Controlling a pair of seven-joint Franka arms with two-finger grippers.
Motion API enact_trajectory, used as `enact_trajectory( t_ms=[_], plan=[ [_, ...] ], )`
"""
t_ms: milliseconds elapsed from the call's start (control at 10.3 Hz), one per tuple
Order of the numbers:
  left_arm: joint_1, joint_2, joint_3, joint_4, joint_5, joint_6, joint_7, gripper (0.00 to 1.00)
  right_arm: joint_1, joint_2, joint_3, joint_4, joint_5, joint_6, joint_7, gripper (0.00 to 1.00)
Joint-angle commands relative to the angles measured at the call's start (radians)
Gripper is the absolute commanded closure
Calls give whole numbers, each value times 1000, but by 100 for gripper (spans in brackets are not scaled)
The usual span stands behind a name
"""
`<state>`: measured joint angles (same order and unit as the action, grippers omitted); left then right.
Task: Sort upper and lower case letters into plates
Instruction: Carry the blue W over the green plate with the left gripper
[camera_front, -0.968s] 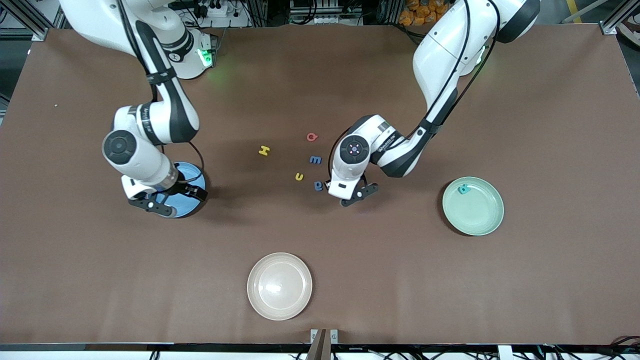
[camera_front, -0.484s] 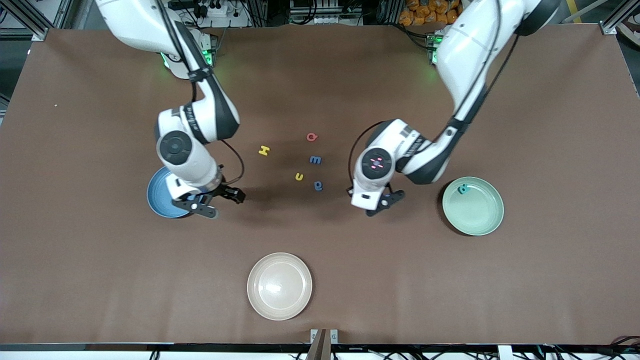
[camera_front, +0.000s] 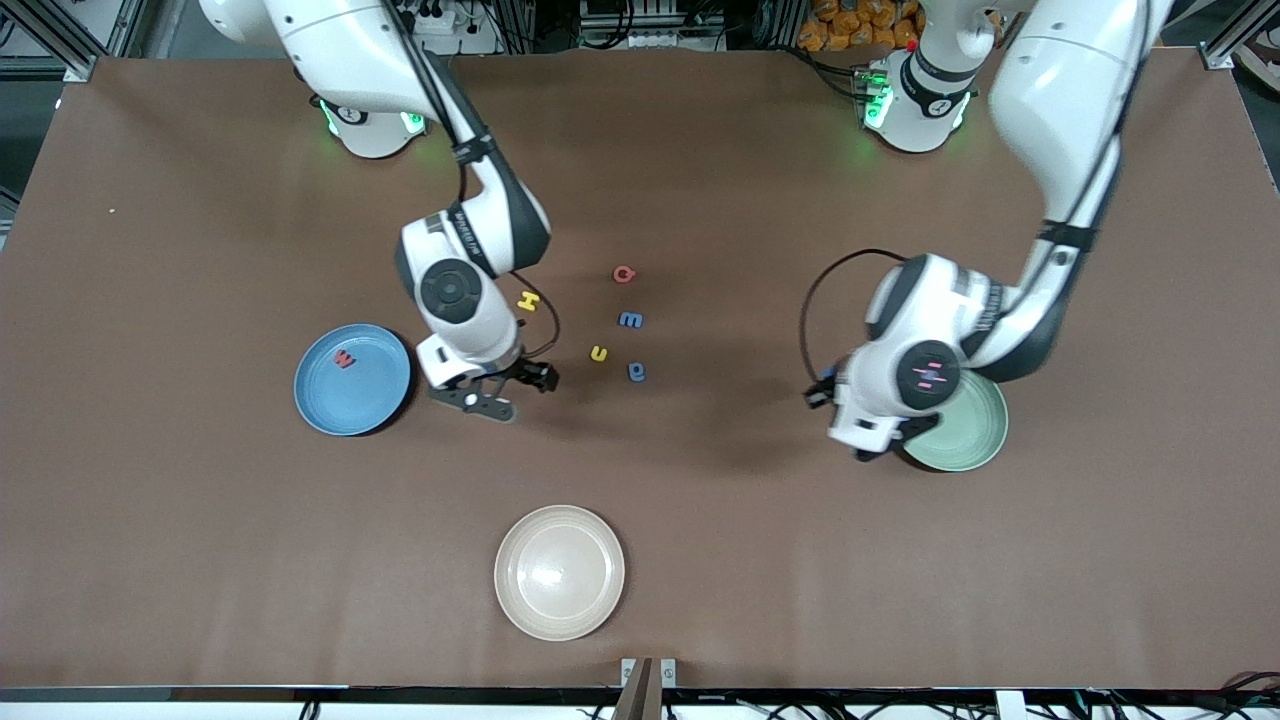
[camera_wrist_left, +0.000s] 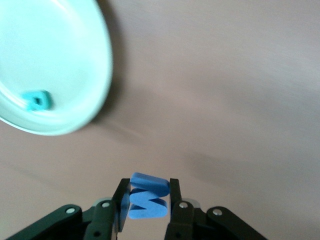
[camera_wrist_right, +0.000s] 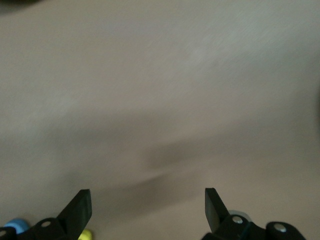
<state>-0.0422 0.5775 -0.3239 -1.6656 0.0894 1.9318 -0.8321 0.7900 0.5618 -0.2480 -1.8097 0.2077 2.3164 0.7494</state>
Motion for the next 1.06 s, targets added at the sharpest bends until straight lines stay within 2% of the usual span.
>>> enact_trajectory(
  t_ms=[0,290,484,774,871,968],
  plan=[
    [96,-38,-11,-91,-5,19,146,98,67,90,-7,76,33,-14,88,0],
    [182,-41,-10,-144,54,53,195,98,113,115,-7,78,33,-9,125,0],
    [241,-48,-12,-203,93,142,255,98,133,127,-5,78,35,-3,149,0],
    [280,-38,-10,-204,145,196,275,97,163,144,-5,79,61,32,163,0],
    [280,-31,-10,-203,159,208,275,78,166,158,-5,79,59,53,180,0],
    [282,-22,-10,-197,161,211,275,28,172,165,-5,79,59,60,189,0]
  ],
)
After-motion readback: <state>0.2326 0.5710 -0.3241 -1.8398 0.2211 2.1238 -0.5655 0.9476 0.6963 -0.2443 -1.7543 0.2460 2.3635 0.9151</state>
